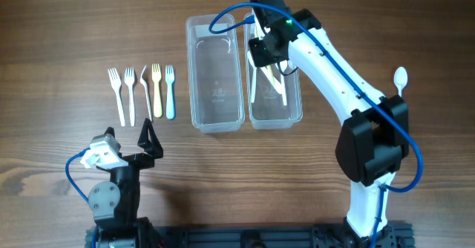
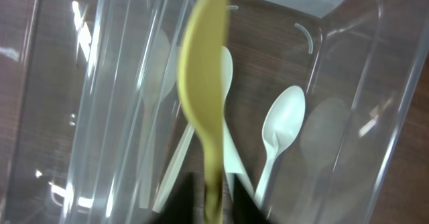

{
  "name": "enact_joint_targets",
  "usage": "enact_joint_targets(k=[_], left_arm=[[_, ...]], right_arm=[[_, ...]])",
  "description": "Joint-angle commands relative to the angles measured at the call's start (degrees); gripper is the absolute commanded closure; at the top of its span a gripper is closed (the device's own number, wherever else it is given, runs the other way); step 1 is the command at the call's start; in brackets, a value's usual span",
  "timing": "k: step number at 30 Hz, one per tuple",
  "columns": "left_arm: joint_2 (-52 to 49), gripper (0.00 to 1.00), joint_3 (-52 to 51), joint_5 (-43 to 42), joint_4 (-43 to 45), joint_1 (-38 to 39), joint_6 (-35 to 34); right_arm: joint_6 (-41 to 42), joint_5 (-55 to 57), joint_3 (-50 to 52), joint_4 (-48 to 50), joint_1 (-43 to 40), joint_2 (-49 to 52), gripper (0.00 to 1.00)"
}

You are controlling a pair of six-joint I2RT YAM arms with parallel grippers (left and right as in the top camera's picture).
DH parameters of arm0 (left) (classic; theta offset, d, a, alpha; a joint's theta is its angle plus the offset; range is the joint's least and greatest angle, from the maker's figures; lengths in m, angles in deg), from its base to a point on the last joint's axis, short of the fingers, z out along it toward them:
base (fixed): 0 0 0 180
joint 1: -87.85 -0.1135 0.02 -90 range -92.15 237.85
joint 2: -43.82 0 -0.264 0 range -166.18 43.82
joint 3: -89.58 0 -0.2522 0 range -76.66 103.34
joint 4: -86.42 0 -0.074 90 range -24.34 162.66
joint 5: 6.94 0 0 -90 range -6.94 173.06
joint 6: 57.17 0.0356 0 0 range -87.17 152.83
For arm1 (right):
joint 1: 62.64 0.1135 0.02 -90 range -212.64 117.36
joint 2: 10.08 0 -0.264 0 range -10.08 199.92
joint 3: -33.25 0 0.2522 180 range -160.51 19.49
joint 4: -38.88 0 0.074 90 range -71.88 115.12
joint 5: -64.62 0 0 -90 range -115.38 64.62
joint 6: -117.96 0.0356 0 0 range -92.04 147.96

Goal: Pack container
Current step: 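Carry the yellow spoon into the right container and release it, then grasp the last white spoon with the right gripper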

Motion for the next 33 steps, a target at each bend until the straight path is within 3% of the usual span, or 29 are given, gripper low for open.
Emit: enact_joint_targets(k=[1,8,16,20,26,33], left_arm=[[0.2,0.0,-0.4,-0.5,0.1,0.2,0.7],[0.2,0.0,-0.4,-0.5,0.1,0.2,0.7],[0.2,0.0,-0.4,-0.5,0.1,0.2,0.7],[0.2,0.0,-0.4,-0.5,0.0,0.2,0.7],[0.2,0.0,-0.4,-0.5,0.0,0.2,0.7],[0.2,0.0,-0.4,-0.5,0.1,0.2,0.7]], right_arm=[[-0.3,1.6,0.0,0.7,-0.1,1.3,0.35],[0.7,5.8,-7.5,-3.9,-6.7,-3.9,0.31],[0.2,5.4,-9.4,-12.2,-29.2,-11.2,0.27],[-7.9,2.8,-9.0,-16.3,-39.7,-10.0,0.27],[-11.7,1.3,-1.1,-14.6,-49.3,-8.7,0.28],[-12.8,-1.4,14.0,-4.7,-51.2,-8.7,0.32]])
